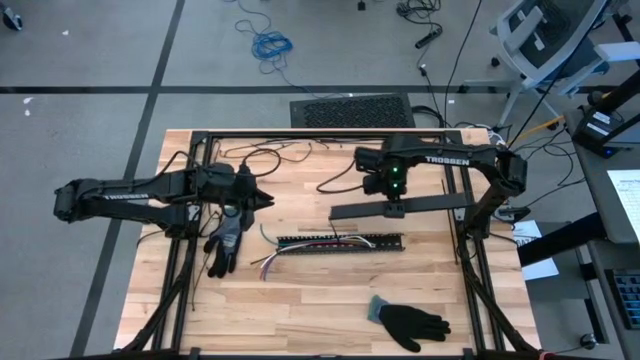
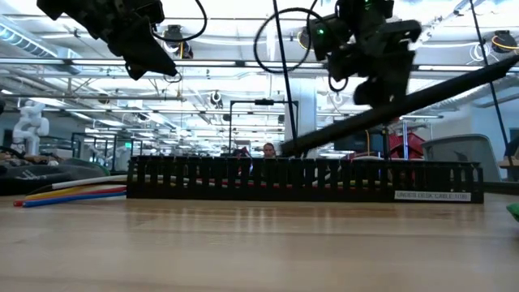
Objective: Ziptie cables
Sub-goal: Close the cable duct with the cable duct cover
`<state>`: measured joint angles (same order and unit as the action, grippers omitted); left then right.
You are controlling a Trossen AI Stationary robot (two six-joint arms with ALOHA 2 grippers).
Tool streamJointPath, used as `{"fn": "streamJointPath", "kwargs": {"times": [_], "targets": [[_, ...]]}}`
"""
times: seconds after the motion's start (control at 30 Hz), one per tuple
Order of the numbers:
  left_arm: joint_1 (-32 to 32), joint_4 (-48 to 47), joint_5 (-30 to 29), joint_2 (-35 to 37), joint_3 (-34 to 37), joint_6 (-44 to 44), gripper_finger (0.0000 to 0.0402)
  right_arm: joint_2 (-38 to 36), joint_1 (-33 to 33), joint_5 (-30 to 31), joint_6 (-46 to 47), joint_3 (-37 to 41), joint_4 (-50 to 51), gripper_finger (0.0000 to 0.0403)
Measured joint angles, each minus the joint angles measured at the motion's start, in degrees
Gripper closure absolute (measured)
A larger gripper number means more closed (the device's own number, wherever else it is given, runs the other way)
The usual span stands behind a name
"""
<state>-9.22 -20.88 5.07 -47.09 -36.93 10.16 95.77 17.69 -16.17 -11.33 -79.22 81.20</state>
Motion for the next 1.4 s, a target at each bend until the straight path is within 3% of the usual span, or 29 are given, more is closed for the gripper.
{"fn": "streamJointPath", "kwargs": {"times": [0.2, 0.37, 0.57, 0.77, 1.0, 1.13, 1.4], "targets": [[0.2, 3.2, -0.3, 0.0, 0.0, 2.7, 0.0336, 0.0, 0.4, -0.2, 0.8, -0.7, -7.7, 0.0176], [4.2, 10.9, -0.7, -3.4, 0.0, 0.5, 0.0336, 0.0, 2.7, 1.6, 0.8, -3.0, -10.4, 0.0176], [10.5, 9.7, -2.2, -13.9, -0.4, -3.6, 0.0336, 0.0, 8.2, 4.1, -0.6, -7.7, -12.9, 0.0176], [12.3, 9.6, -5.3, -25.0, -1.3, -3.3, 0.0336, 0.0, 13.5, 4.1, -1.9, -14.2, -14.7, 0.0176], [12.4, 9.8, -2.4, -29.9, -3.9, -3.3, 0.0333, 0.0, 17.0, 3.9, -3.3, -20.1, -14.5, 0.0176], [12.9, 9.6, -0.2, -30.2, -4.7, -1.5, 0.0313, 0.0, 18.0, 3.9, -4.8, -22.1, -14.1, 0.0176], [13.1, 8.2, -5.4, -33.6, -4.8, -1.5, 0.0248, 0.0, 18.4, 3.9, -7.5, -22.4, -13.6, 0.0176]]}}
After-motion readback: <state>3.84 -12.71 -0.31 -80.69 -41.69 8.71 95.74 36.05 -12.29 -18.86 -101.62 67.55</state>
